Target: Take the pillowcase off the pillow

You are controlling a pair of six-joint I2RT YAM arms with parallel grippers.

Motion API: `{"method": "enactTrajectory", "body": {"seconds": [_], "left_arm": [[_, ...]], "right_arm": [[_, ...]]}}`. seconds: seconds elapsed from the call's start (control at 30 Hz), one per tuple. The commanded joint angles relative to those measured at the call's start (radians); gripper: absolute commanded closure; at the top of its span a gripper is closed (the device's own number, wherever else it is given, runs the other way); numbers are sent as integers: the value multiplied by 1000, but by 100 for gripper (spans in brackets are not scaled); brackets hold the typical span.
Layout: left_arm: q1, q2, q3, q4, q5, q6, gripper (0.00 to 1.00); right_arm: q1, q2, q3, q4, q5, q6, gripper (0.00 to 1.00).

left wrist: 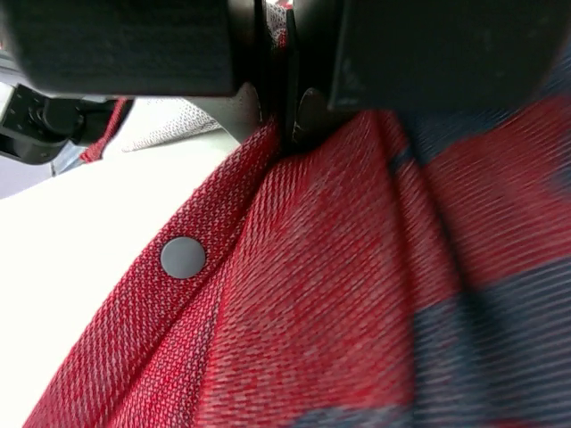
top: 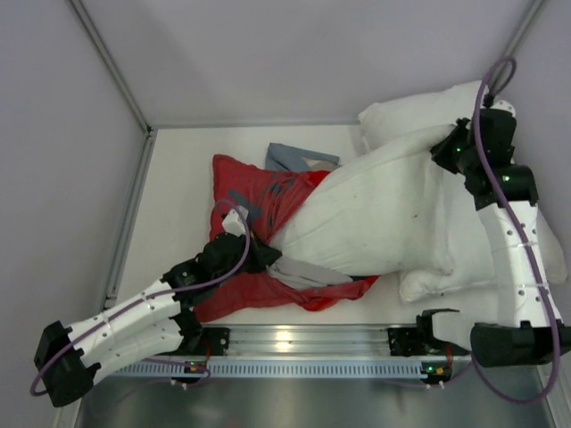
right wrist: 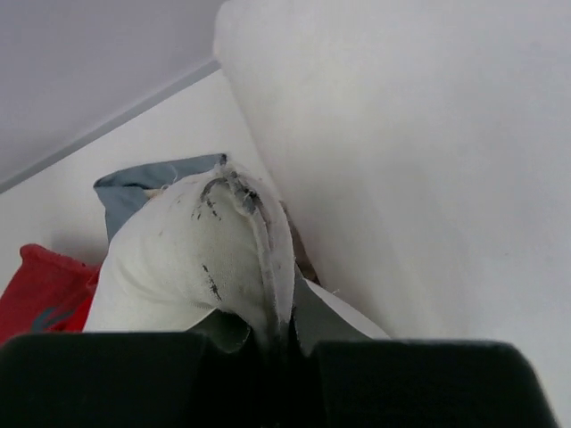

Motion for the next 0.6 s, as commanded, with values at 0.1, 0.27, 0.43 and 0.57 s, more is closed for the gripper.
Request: {"method": "enactTrajectory", "body": {"seconds": [0.1, 0.27, 0.43, 0.57], "left_arm": [[3, -7, -44, -310, -61, 8, 100], [3, 80, 82, -280, -1, 108, 65], [-1, 160, 258, -335, -40, 209, 1], [-1, 137, 368, -410, -128, 257, 1]], "right_arm": [[-402, 49, 99, 241, -123, 65, 100], [-405, 17, 0, 395, -466, 62, 45], [-287, -107, -210, 410, -559, 47, 14], [-198, -244, -358, 365, -522, 2, 0]]}}
